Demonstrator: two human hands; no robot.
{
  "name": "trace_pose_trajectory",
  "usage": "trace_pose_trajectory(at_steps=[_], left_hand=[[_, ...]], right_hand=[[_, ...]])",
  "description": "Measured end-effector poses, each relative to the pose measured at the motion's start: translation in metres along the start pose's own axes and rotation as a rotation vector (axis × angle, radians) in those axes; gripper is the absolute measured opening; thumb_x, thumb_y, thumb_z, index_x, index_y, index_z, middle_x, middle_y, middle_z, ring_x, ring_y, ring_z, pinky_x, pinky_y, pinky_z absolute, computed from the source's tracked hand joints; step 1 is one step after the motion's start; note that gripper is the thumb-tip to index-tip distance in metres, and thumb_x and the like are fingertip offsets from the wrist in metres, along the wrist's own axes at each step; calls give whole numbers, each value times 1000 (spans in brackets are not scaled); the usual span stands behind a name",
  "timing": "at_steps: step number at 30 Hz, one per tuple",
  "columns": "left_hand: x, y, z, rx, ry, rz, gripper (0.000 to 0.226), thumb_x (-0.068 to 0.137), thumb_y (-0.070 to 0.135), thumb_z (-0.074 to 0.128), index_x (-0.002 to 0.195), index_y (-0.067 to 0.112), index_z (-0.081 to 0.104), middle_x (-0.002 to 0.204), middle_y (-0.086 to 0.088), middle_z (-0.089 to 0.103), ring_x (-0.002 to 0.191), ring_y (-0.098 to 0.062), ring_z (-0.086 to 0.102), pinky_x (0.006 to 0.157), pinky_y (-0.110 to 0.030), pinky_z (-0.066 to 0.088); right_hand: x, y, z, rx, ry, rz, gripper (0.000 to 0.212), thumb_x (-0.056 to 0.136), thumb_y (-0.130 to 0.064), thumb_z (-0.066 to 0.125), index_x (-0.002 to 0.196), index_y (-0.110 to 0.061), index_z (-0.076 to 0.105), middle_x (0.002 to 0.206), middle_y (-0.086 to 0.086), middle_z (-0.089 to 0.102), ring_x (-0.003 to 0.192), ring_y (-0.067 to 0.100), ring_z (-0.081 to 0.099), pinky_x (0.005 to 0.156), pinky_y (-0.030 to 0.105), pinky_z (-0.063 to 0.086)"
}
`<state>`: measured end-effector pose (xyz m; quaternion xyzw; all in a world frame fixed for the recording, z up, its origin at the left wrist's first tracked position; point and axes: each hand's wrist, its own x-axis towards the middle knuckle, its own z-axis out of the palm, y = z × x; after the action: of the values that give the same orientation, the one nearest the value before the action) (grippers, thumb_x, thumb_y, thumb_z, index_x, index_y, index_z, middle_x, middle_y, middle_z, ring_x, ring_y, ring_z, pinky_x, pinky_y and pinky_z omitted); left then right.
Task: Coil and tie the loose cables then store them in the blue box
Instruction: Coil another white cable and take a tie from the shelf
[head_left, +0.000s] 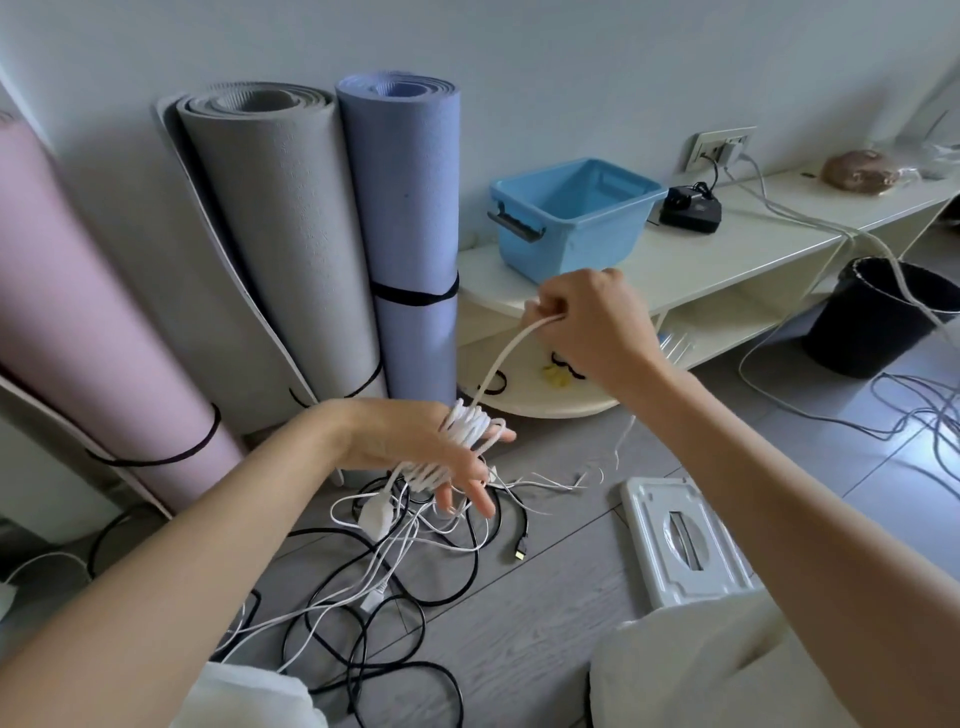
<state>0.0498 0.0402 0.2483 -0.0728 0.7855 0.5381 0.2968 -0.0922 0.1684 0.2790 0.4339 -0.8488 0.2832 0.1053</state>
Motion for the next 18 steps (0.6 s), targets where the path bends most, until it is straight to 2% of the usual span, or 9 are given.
trace_pose_trajectory(at_steps=[2,5,7,9,10,12,15,16,18], left_hand=[[-9,6,-5,-245,-54,112,45,90,8,55,132,23,50,92,-5,73,49,-4,52,51,-11,43],[-18,11,-12,-449,-83,398,27,81,6,56,92,19,77,104,8,71,39,2,48,45,-7,39],[-19,15,-16,-581,-145,557,28,77,10,62,100,17,75,111,10,69,48,3,58,51,-5,43],[-14,17,-22,-826,-255,713,46,80,8,59,125,12,60,119,-7,66,81,-10,69,77,-17,52],[-10,18,-24,-931,-232,786,51,79,5,59,129,9,55,124,-13,62,97,-19,67,87,-25,52],[-3,23,-28,-1024,82,813,65,61,11,77,123,10,59,127,-9,60,110,-23,63,89,-29,52],[4,21,-33,-1070,505,685,91,39,27,93,120,15,55,112,2,66,108,-21,64,80,-28,56],[6,19,-33,-1021,556,633,85,43,30,93,118,18,55,99,4,67,105,-19,65,81,-28,54],[6,16,-28,-855,505,545,55,50,39,90,93,24,59,73,7,55,87,-11,58,84,-26,47]], right_hand=[[4,8,-1,42,70,99,43,81,-17,57,46,-17,33,46,0,33,56,24,37,52,29,32],[6,16,3,93,48,198,43,83,-19,59,46,-16,37,47,2,36,58,23,36,52,29,28],[4,16,9,109,-33,252,43,86,-23,59,47,-17,40,53,4,43,61,26,42,56,30,34],[-1,9,20,51,-142,277,38,86,-23,56,51,-15,42,62,8,48,65,29,47,58,31,37],[-5,4,27,12,-209,269,32,85,-23,54,56,-12,45,65,9,49,66,29,48,59,30,36],[-17,-12,38,-51,-351,201,18,84,-24,53,71,-12,56,73,10,51,69,30,50,61,29,36],[-31,-36,44,-157,-483,-8,22,89,-24,50,84,-5,59,83,15,55,78,34,56,63,30,34],[-33,-42,41,-189,-479,-84,24,90,-24,49,76,-6,54,80,14,54,76,34,53,63,30,33],[-31,-47,31,-233,-431,-199,26,89,-25,47,69,-9,49,70,8,45,69,30,44,62,30,33]])
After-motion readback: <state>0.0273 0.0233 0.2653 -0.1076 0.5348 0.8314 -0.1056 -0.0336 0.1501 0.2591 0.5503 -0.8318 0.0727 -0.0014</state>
